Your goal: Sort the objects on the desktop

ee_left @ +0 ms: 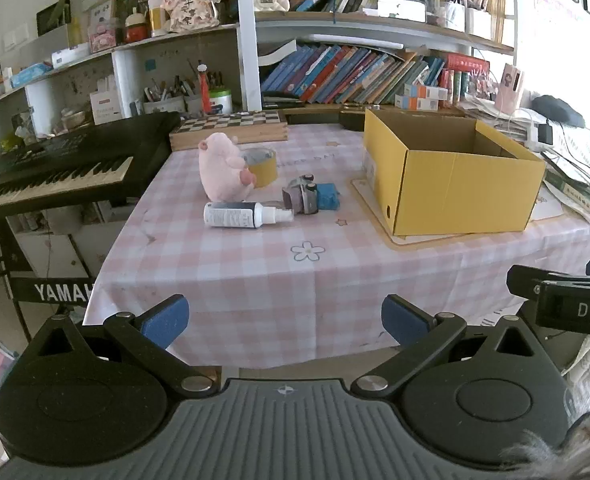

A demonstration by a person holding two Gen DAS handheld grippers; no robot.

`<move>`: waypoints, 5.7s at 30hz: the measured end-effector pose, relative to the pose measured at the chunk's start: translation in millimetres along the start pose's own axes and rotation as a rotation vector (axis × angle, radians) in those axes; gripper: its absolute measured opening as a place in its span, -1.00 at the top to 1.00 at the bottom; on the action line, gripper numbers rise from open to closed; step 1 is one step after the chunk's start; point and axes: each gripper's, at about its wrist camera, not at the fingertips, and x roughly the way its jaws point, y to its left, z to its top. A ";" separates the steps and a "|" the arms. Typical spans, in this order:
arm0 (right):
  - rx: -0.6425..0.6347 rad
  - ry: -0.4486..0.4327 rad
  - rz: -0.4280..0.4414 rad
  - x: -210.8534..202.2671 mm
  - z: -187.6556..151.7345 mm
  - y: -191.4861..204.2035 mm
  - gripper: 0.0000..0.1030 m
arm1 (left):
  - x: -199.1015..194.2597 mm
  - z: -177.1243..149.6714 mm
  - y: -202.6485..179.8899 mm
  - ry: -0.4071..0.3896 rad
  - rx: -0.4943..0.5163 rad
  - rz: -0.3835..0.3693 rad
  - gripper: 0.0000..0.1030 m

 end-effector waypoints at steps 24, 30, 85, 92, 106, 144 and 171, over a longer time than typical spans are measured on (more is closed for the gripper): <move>0.008 0.002 -0.006 -1.3 -3.0 -3.6 -1.00 | -0.1 1.8 -1.2 0.004 -0.002 0.003 -1.00; 0.010 0.006 -0.008 0.5 -3.8 -5.4 -1.00 | 0.4 1.6 -1.0 0.004 -0.001 0.003 -1.00; -0.011 0.036 -0.011 12.7 1.0 9.5 -1.00 | 7.4 0.2 8.0 0.048 -0.020 0.000 -1.00; -0.025 0.045 -0.015 17.3 2.9 17.6 -1.00 | 9.1 2.2 8.3 0.048 -0.009 -0.021 -1.00; -0.050 0.031 0.071 32.0 7.2 40.4 -1.00 | 8.4 2.7 21.3 0.027 -0.008 -0.006 -1.00; -0.134 0.068 0.244 139.9 53.6 95.6 -0.53 | 137.0 46.7 73.0 0.105 0.004 -0.077 -0.96; -0.102 0.109 0.275 197.9 85.7 116.6 -0.44 | 224.6 83.4 72.5 0.100 0.307 -0.154 -0.95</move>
